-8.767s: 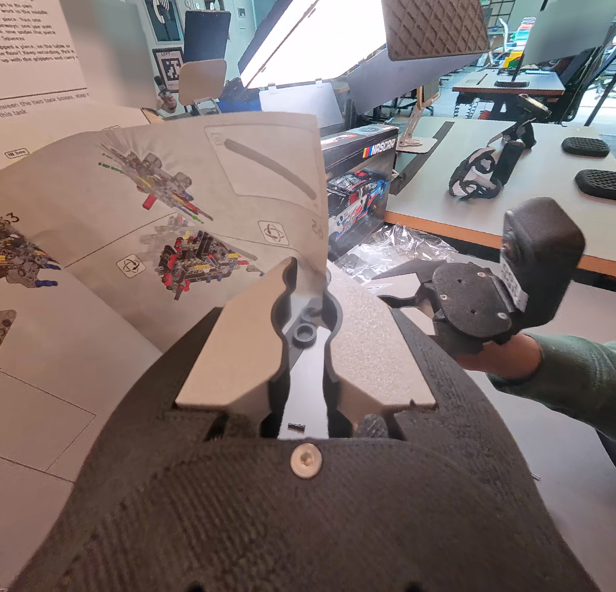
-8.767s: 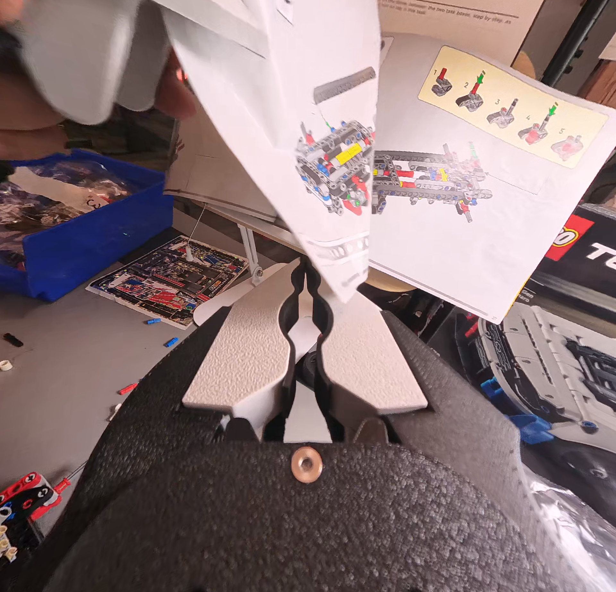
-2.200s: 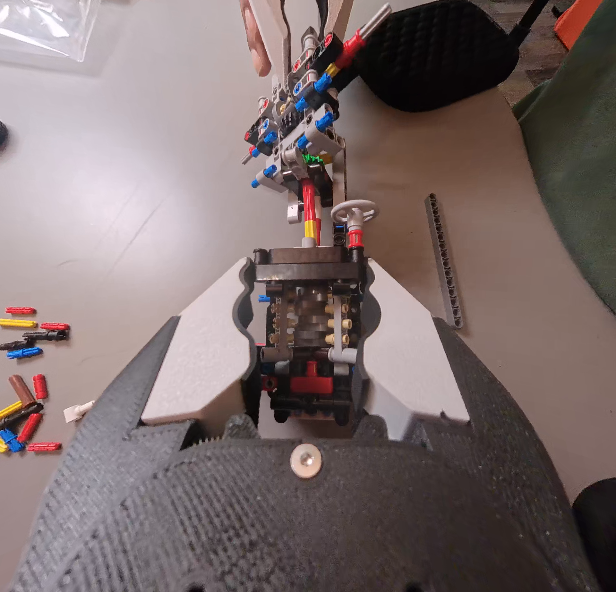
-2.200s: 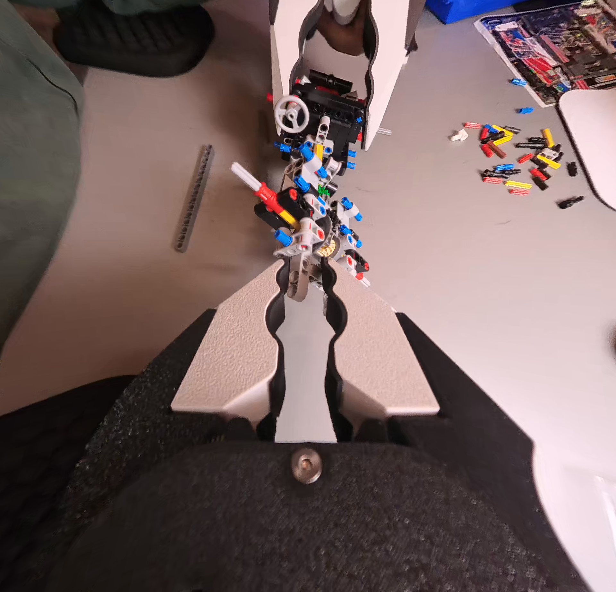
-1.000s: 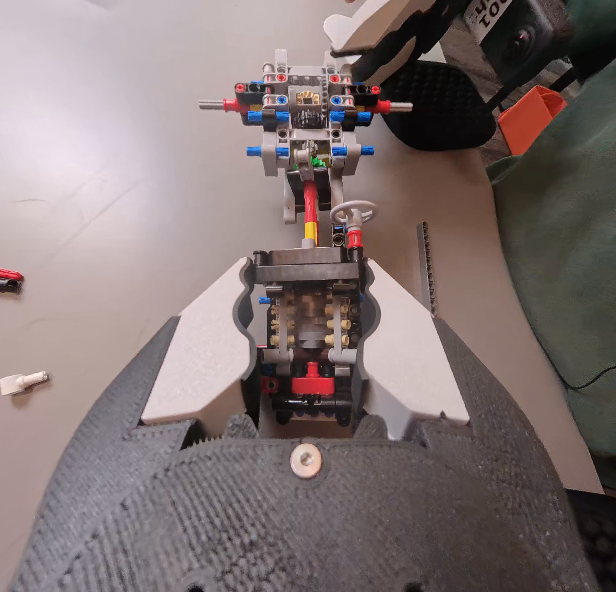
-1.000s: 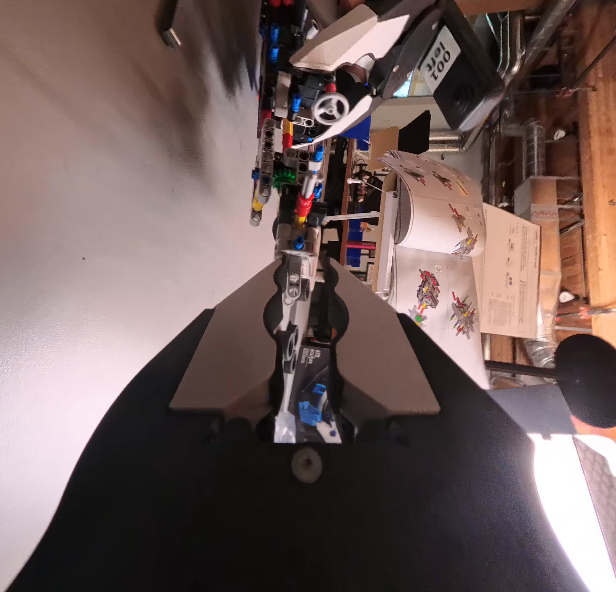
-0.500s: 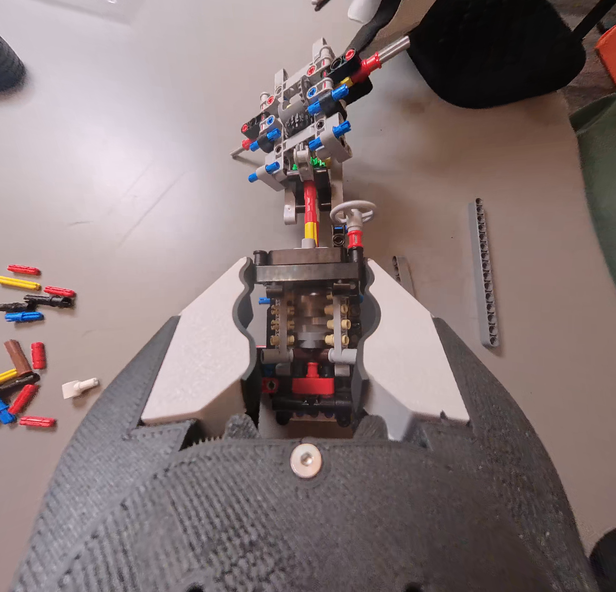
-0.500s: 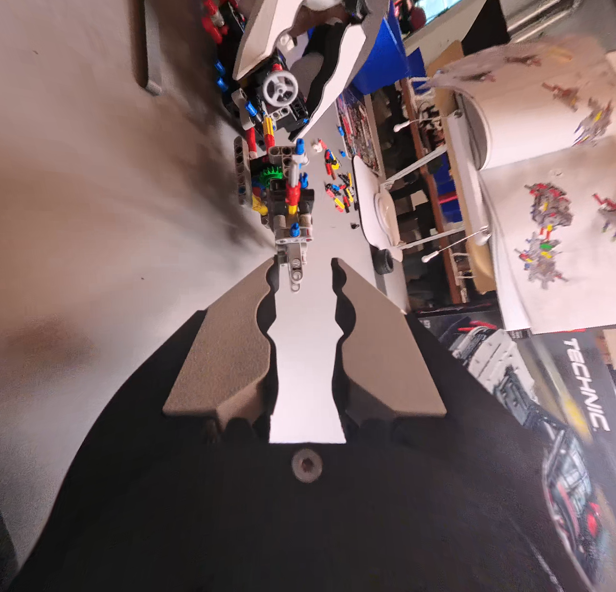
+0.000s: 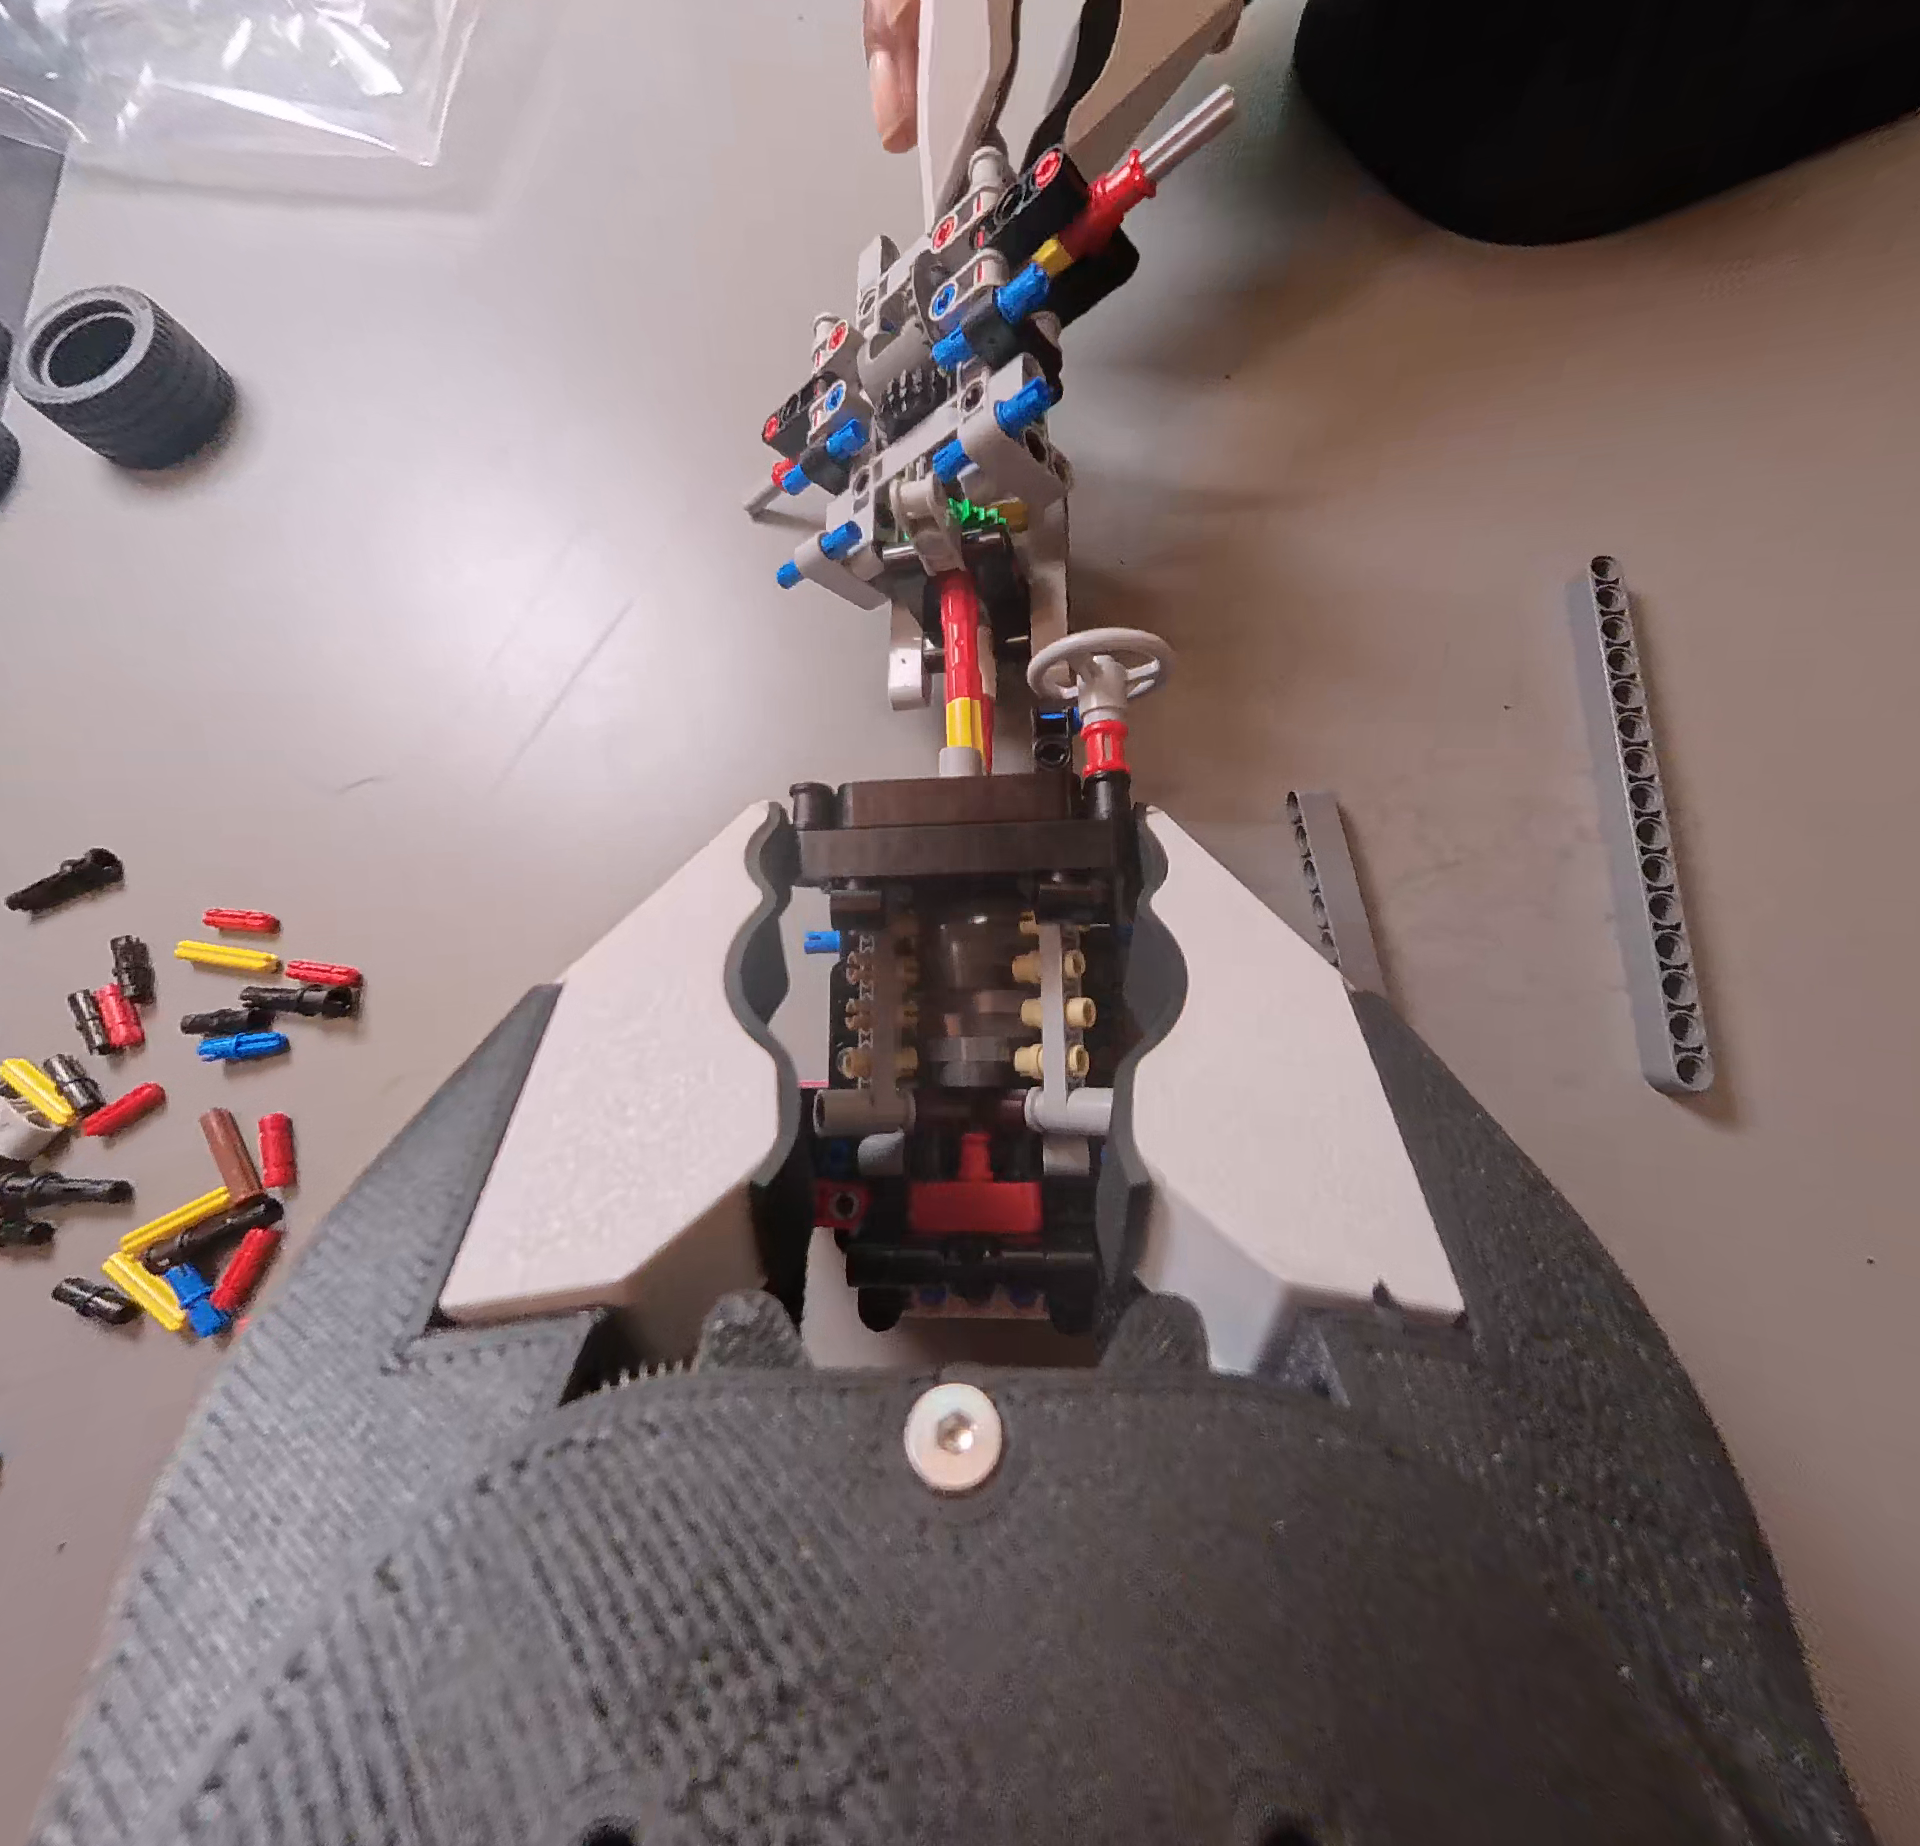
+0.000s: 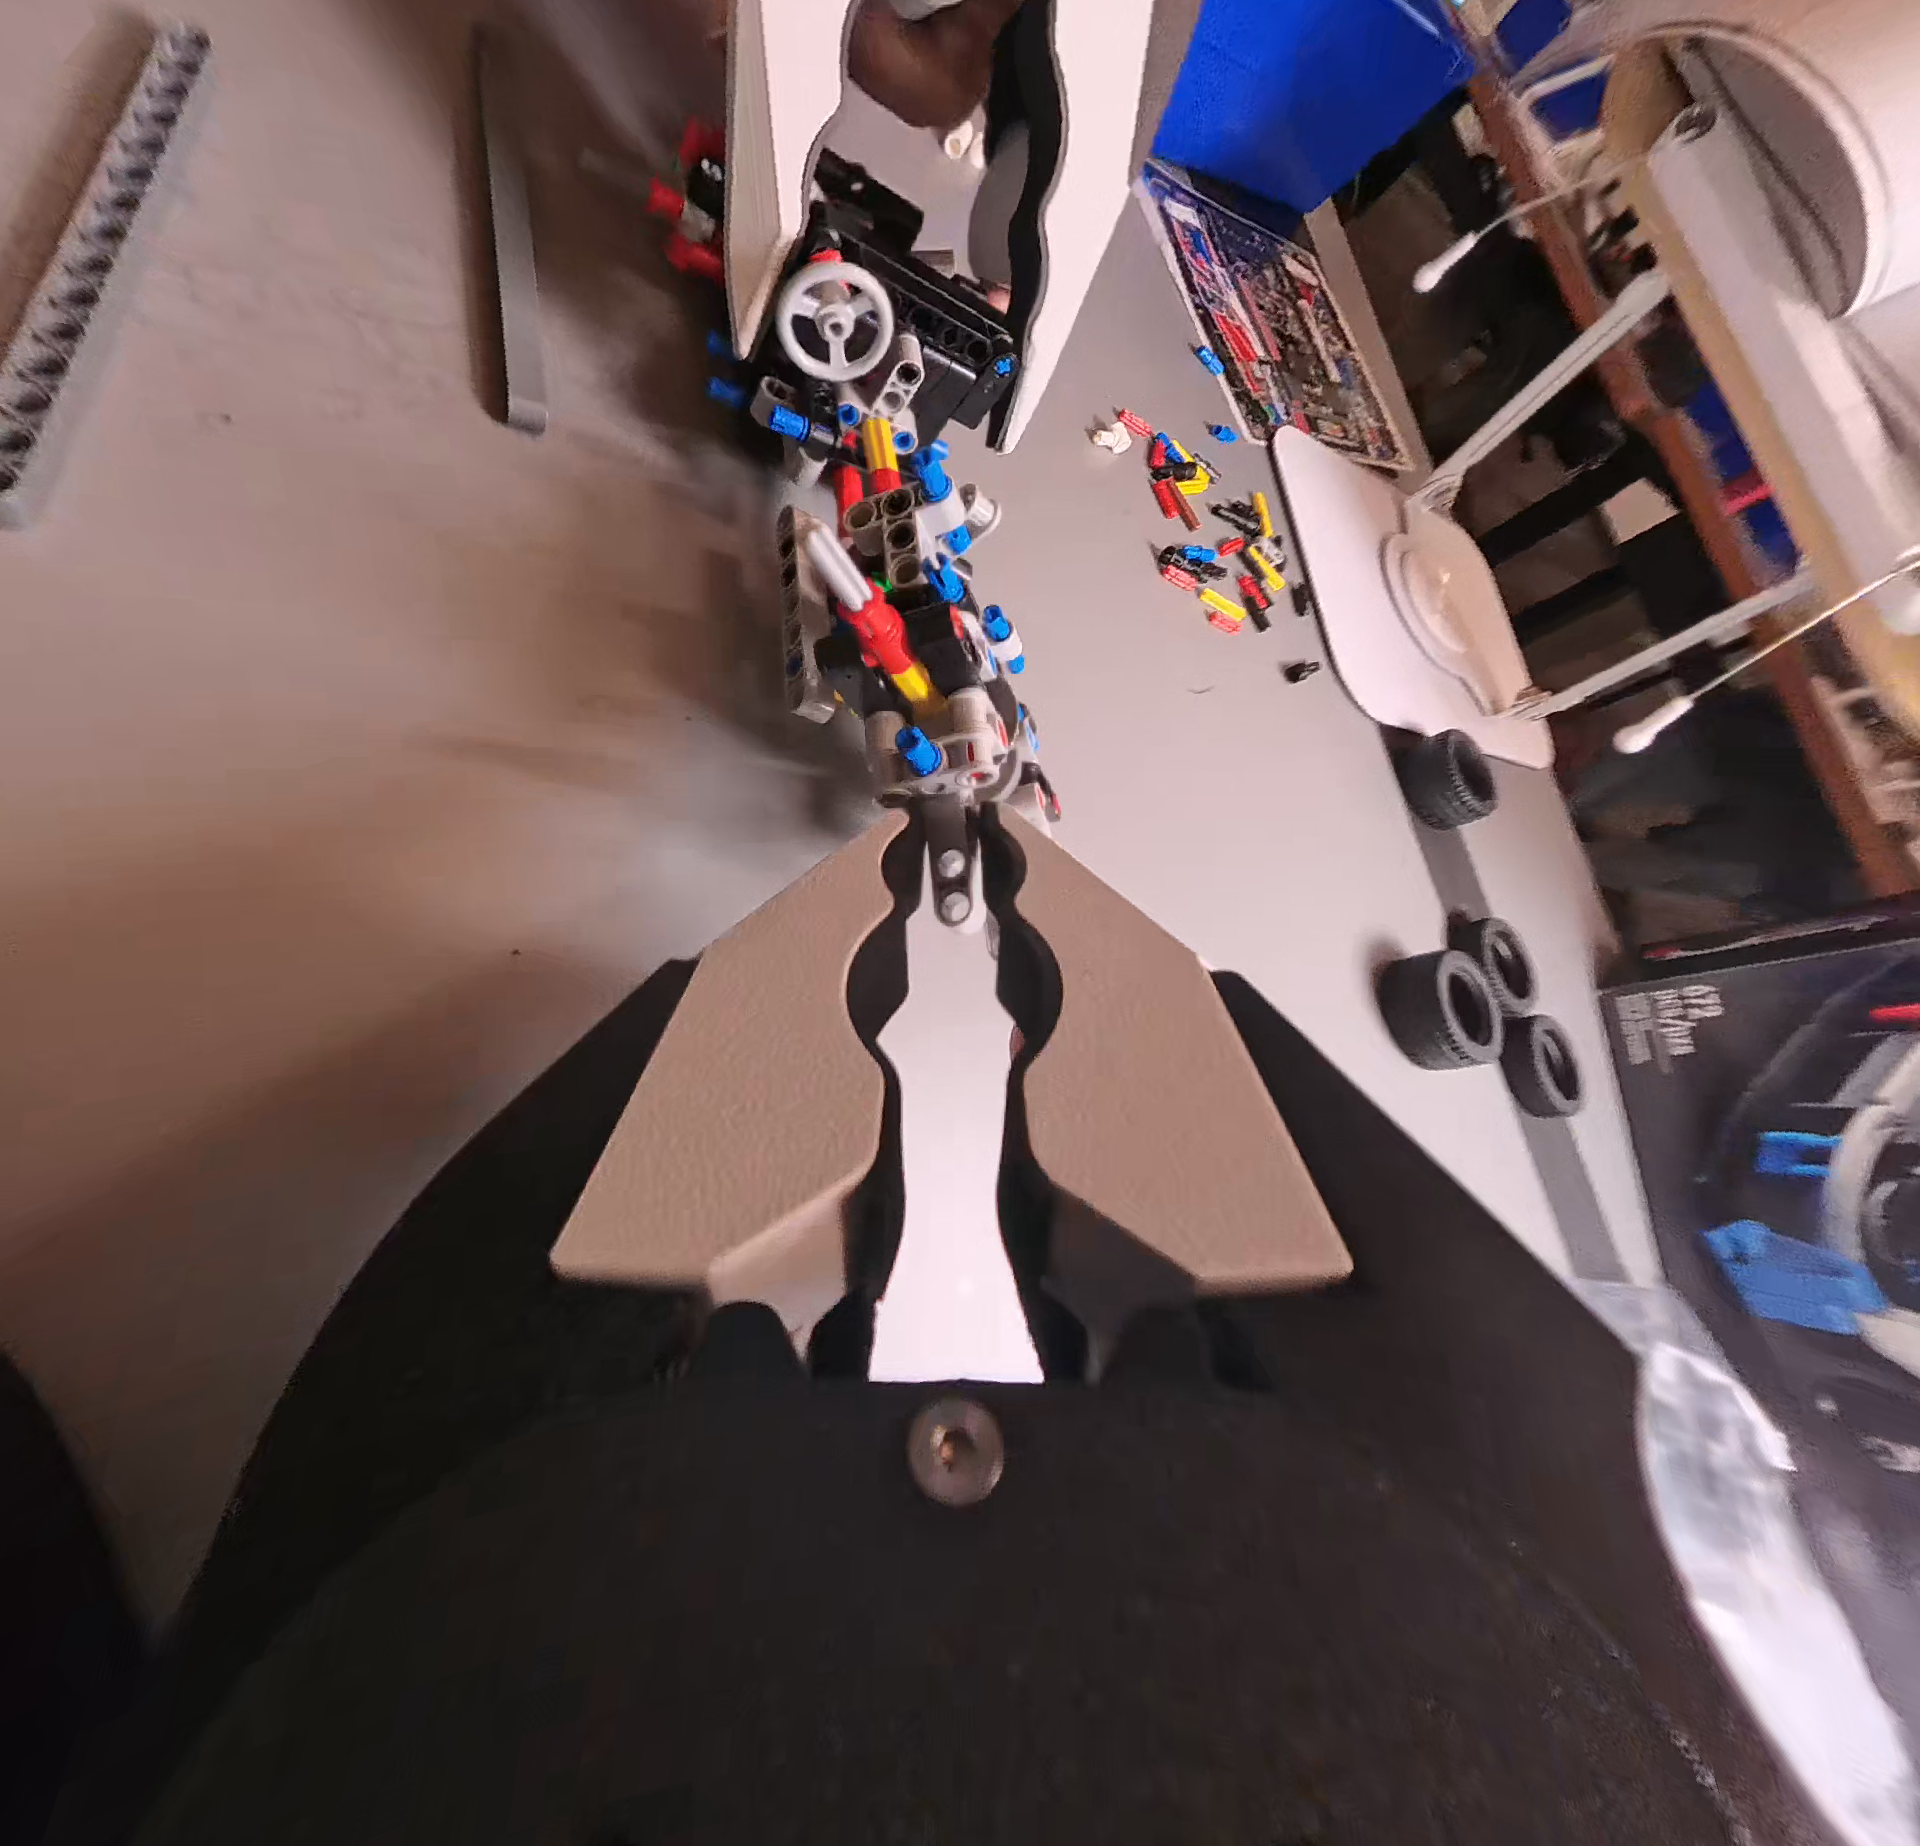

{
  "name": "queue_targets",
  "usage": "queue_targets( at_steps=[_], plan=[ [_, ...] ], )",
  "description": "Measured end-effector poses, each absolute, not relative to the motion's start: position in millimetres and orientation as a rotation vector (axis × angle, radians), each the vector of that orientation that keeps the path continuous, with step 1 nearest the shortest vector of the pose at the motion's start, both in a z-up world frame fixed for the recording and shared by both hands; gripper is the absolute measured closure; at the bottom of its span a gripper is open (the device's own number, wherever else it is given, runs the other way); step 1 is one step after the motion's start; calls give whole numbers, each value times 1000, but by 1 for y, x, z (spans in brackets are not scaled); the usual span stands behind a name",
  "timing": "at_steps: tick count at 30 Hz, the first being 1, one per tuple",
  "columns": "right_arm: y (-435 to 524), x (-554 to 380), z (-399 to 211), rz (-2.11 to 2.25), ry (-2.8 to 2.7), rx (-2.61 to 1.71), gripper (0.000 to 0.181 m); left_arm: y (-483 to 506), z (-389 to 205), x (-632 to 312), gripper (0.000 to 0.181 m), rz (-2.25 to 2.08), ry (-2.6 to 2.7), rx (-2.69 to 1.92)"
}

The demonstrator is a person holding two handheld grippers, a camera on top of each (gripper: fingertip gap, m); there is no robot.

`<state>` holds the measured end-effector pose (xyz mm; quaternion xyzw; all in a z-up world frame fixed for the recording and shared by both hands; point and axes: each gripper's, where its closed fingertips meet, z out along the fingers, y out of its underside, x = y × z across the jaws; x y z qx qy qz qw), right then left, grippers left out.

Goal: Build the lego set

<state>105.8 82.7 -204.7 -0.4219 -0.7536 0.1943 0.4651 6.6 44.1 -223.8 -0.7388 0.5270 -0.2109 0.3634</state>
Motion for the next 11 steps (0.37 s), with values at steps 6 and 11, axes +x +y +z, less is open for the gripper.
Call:
queue_targets(
  at_steps=[6,11],
  plan=[
    [87,104,-200,562,-1825,-1102,173,47,-220,5,118,-569,1314,-1902],
    [97,101,-209,250,-1848,-919,175,52,-222,4,118,-626,1247,-1954]
  ],
)
